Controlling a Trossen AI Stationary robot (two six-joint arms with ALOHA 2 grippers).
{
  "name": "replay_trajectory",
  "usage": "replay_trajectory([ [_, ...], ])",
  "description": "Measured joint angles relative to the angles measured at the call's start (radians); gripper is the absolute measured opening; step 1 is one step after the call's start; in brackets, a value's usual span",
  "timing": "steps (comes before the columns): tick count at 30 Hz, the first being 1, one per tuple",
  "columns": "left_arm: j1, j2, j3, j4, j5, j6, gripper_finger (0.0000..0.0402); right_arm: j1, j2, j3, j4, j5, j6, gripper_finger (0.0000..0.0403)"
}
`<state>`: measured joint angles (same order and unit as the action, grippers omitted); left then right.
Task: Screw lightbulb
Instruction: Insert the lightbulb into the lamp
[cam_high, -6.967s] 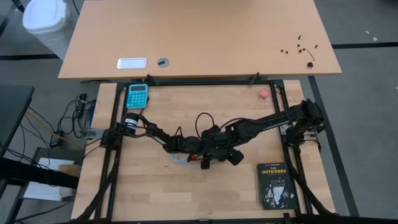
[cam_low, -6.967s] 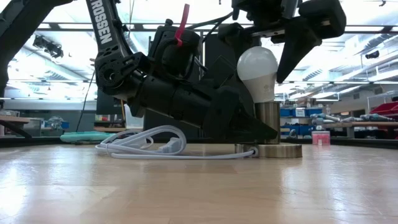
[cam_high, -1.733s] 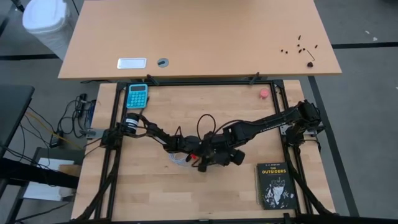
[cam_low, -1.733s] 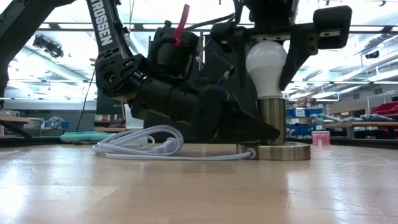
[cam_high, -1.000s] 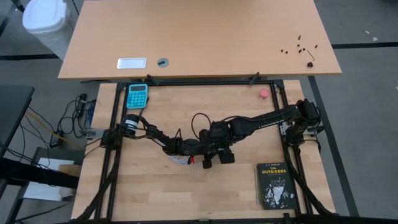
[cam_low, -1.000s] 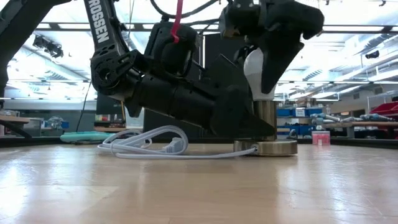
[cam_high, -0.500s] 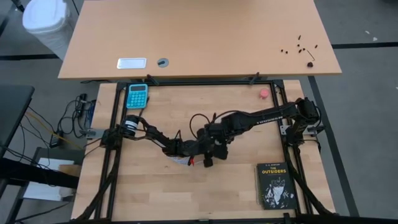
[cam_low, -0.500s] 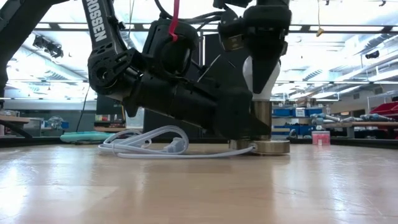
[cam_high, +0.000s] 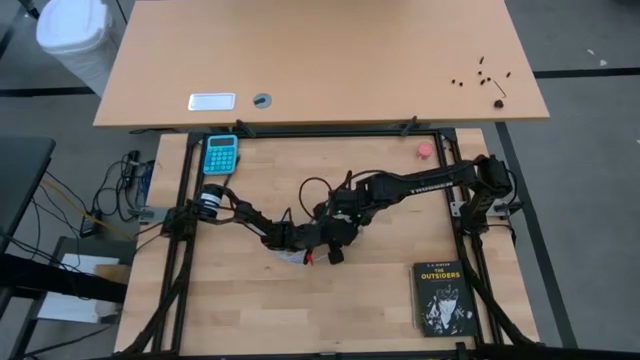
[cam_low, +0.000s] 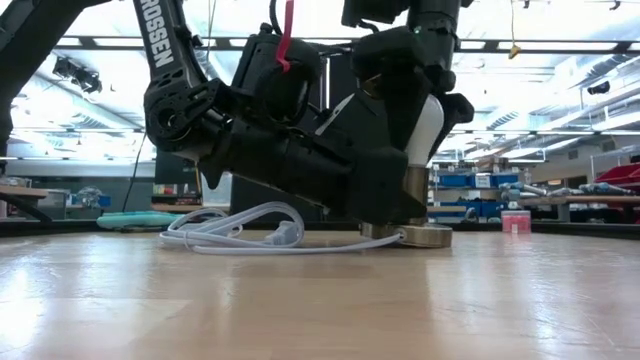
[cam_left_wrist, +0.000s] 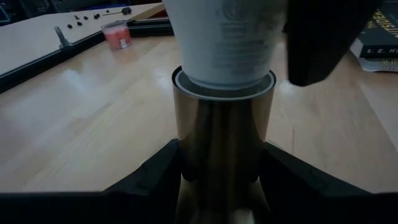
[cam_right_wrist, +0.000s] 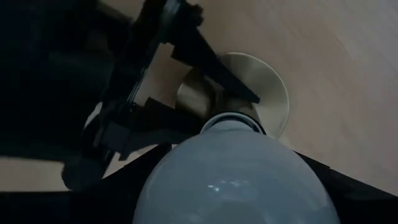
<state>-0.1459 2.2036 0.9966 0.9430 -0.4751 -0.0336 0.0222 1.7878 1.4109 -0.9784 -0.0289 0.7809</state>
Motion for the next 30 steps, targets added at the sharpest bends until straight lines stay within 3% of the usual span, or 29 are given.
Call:
replay_trajectory([
  [10,0.000,-0.002,0.001,-0.018,0.005,-0.001,0.0195,-0.018,0.000,0.000,-0.002,-0.032,0.111,0.0270],
  [30,0.001,-0.002,0.001,-0.035,0.013,-0.006,0.0195,-0.018,0.000,0.046,-0.006,-0.018,-0.036,0.0326],
])
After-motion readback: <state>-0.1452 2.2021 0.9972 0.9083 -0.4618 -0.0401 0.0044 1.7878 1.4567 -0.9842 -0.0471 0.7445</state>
